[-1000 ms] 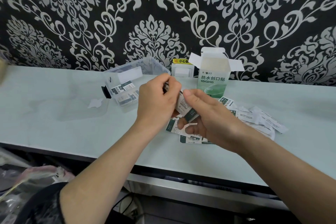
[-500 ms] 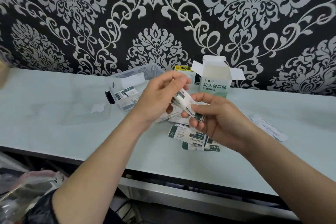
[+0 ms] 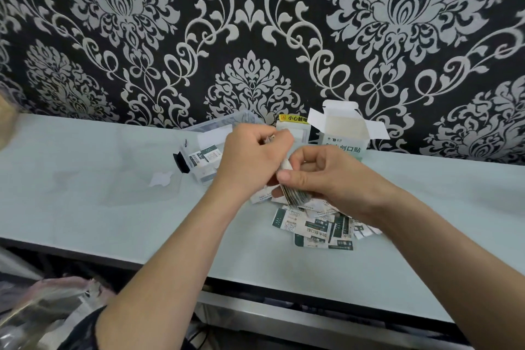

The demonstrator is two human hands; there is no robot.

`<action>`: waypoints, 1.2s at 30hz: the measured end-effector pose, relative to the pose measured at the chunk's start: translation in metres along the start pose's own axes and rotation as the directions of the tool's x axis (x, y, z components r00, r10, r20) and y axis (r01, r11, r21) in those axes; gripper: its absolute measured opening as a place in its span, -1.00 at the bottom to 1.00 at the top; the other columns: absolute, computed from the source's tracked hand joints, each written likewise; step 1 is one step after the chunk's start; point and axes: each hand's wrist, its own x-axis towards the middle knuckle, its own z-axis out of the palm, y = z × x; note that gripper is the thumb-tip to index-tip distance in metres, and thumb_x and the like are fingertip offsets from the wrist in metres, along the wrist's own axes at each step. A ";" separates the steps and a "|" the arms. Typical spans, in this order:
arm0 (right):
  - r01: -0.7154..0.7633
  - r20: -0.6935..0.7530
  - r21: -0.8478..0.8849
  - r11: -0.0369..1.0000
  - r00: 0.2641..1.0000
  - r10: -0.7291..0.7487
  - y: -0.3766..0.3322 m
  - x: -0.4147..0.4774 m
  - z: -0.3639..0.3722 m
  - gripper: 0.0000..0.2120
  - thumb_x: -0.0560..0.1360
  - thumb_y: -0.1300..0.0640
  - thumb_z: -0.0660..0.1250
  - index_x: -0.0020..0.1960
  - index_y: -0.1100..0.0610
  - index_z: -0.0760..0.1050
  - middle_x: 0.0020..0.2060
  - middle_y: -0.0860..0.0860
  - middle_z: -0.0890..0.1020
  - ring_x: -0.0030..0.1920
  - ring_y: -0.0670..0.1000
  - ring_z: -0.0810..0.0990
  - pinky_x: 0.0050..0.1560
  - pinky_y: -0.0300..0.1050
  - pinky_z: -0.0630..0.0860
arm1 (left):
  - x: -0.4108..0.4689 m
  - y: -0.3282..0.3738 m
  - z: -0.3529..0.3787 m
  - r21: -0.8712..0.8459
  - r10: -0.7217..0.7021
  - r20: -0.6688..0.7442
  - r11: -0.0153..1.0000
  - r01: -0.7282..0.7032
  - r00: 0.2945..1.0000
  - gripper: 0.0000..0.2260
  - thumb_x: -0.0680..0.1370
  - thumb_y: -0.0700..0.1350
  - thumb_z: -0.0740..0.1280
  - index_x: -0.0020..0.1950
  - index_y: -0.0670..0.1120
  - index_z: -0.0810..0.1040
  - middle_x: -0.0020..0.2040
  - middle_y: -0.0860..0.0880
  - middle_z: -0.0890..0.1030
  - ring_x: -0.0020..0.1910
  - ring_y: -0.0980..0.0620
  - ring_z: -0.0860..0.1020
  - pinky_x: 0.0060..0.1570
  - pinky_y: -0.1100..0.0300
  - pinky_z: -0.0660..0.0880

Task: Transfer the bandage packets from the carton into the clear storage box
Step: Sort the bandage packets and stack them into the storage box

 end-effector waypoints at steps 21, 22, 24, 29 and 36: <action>-0.142 0.158 0.213 0.967 0.981 0.110 -0.024 0.028 -0.005 -0.73 0.39 0.22 0.41 0.05 0.29 0.49 -0.16 0.23 0.68 -0.22 0.09 0.69 -0.29 -0.13 0.64 | -0.006 0.007 -0.036 0.136 0.139 0.457 0.965 -0.223 0.878 -0.18 0.29 0.03 0.60 0.42 0.30 0.24 0.27 0.36 0.27 0.29 0.37 0.28 0.28 0.35 0.35; -0.143 0.179 0.214 0.966 0.978 0.105 -0.024 0.030 -0.005 -0.76 0.42 0.24 0.41 0.05 0.29 0.51 -0.14 0.24 0.68 -0.20 0.11 0.68 -0.30 -0.12 0.64 | -0.005 0.006 -0.037 0.134 0.159 0.442 0.961 -0.241 0.883 -0.25 0.29 0.02 0.60 0.38 0.28 0.32 0.25 0.32 0.29 0.25 0.38 0.31 0.20 0.44 0.35; -0.147 0.200 0.213 0.966 0.974 0.104 -0.025 0.035 -0.005 -0.79 0.45 0.27 0.39 0.07 0.27 0.54 -0.11 0.25 0.67 -0.16 0.13 0.68 -0.31 -0.11 0.63 | -0.004 0.003 -0.041 0.120 0.182 0.431 0.959 -0.256 0.884 -0.32 0.30 0.02 0.59 0.33 0.27 0.38 0.18 0.29 0.31 0.21 0.34 0.36 0.07 0.44 0.41; -0.161 0.244 0.148 0.976 0.962 0.122 -0.033 0.047 0.000 -0.75 0.45 0.27 0.40 0.11 0.27 0.51 -0.09 0.28 0.67 -0.19 0.11 0.69 -0.29 -0.13 0.65 | 0.000 -0.001 -0.052 0.123 0.190 0.393 0.959 -0.256 0.900 -0.33 0.29 0.04 0.58 0.32 0.29 0.38 0.21 0.23 0.30 0.24 0.26 0.39 0.00 0.37 0.48; -0.077 0.035 -0.180 0.981 0.996 0.085 -0.074 0.092 0.002 -0.86 0.45 0.30 0.42 -0.15 0.17 0.45 -0.13 0.26 0.70 -0.22 0.09 0.68 -0.22 -0.15 0.61 | 0.023 -0.025 -0.097 0.213 0.014 0.002 0.977 -0.014 1.000 -0.40 0.38 -0.05 0.53 0.30 0.34 0.37 0.17 0.18 0.45 0.11 0.23 0.46 -0.01 0.32 0.42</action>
